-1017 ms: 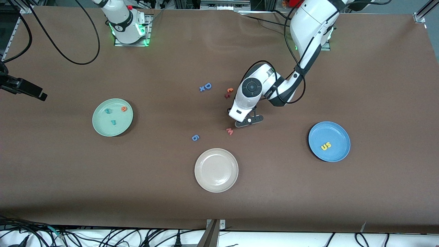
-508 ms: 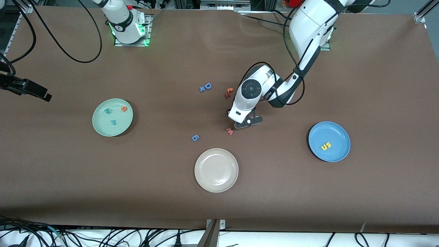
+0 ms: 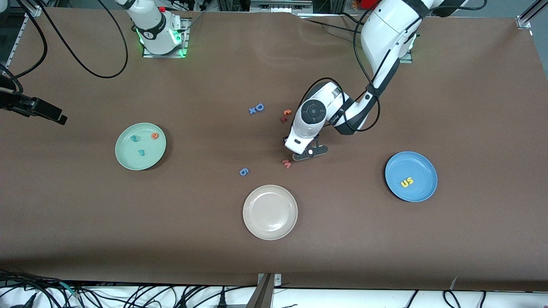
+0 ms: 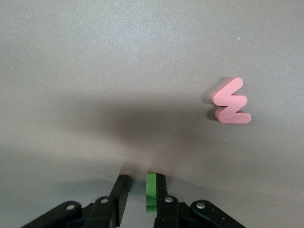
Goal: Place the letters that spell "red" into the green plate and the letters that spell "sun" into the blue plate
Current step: 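Grasp the green u with the left gripper while the right arm withdraws, then carry the green u onto the blue plate and open the left gripper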
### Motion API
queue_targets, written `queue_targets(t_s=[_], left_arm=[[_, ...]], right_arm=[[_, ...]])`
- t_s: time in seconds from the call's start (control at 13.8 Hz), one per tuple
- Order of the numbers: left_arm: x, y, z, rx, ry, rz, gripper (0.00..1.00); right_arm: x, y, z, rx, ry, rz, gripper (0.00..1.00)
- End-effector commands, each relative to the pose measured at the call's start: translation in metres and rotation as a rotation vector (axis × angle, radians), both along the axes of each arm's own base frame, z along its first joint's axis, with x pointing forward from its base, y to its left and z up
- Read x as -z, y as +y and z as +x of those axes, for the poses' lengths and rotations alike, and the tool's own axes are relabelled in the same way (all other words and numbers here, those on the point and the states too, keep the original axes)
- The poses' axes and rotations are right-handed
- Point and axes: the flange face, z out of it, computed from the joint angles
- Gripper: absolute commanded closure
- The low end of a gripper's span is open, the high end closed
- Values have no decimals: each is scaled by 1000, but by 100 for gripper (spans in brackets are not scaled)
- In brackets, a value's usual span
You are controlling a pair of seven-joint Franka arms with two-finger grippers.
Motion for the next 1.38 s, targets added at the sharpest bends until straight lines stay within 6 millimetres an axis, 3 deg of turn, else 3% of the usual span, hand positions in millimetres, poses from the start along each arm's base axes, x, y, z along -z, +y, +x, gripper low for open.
queue_targets(t_s=[0.0, 0.36, 0.58, 0.87, 1.16, 1.31], left_arm=[[4, -5, 3, 1, -15, 18, 96], [4, 2, 8, 25, -30, 33, 100], [-3, 21, 19, 74, -26, 64, 100], [-34, 73, 55, 192, 0, 90, 100], [-46, 110, 79, 293, 37, 91, 100], [-51, 150, 94, 370, 63, 78, 100]], right_arm=[[-1, 9, -8, 1, 8, -12, 0], [5, 52, -7, -50, 18, -18, 0], [6, 52, -7, -16, 21, -24, 0], [3, 50, -5, -22, 6, -23, 0], [8, 53, -5, -16, 25, -16, 0], [9, 61, -6, -31, 28, -14, 0]])
